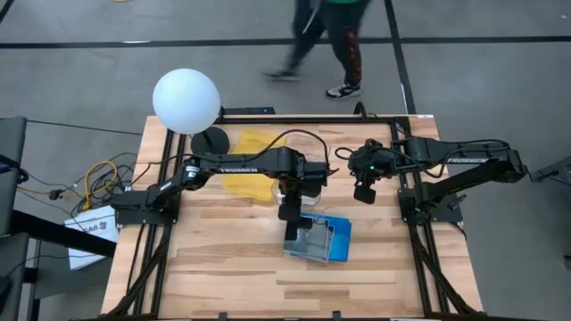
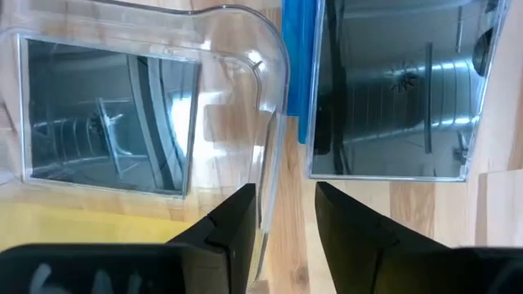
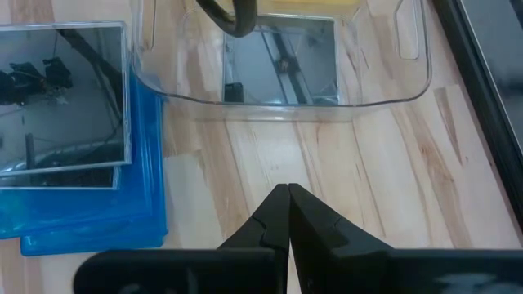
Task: Pick & place jewel cases by type
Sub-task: Put the black CD case into the transparent bin
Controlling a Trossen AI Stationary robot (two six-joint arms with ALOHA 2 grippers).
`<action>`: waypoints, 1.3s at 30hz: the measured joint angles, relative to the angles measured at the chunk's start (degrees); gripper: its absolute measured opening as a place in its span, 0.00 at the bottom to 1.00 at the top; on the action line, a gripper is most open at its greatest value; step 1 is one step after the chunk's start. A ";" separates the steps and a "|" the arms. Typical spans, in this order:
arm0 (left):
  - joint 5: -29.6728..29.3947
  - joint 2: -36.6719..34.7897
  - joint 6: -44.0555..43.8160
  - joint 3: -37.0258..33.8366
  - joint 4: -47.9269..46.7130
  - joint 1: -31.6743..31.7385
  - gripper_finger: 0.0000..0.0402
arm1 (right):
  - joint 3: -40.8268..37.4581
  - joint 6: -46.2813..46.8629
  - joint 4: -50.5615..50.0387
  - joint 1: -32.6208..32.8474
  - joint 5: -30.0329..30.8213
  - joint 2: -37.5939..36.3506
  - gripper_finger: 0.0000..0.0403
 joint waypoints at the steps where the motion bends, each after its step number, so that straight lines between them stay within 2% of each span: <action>1: -0.37 -0.02 -0.02 0.00 0.00 0.00 0.30 | 0.00 0.01 0.01 0.00 0.00 0.00 0.00; 12: -1.07 -1.44 -0.17 -0.01 -0.92 0.02 0.30 | -0.01 1.14 -0.17 0.04 -0.55 -0.32 0.00; 19: -0.68 -7.67 -2.41 0.00 3.12 2.65 0.30 | -1.98 5.92 0.05 0.15 -1.66 -7.80 0.00; 25: 2.63 -7.34 -4.51 -0.31 5.52 3.76 0.30 | -8.26 13.48 0.33 1.12 -3.18 -15.20 0.00; 32: 3.76 -6.97 -7.08 -0.33 13.32 3.17 0.30 | -10.89 16.22 1.68 4.05 -3.26 -16.94 0.00; 36: 3.91 -6.98 -9.35 -3.86 17.80 2.68 0.30 | -11.67 16.20 1.69 5.46 -3.26 -16.90 0.00; 39: 6.09 -6.99 -11.54 -7.62 22.90 1.94 0.30 | -11.67 16.17 1.73 6.17 -3.23 -16.96 0.00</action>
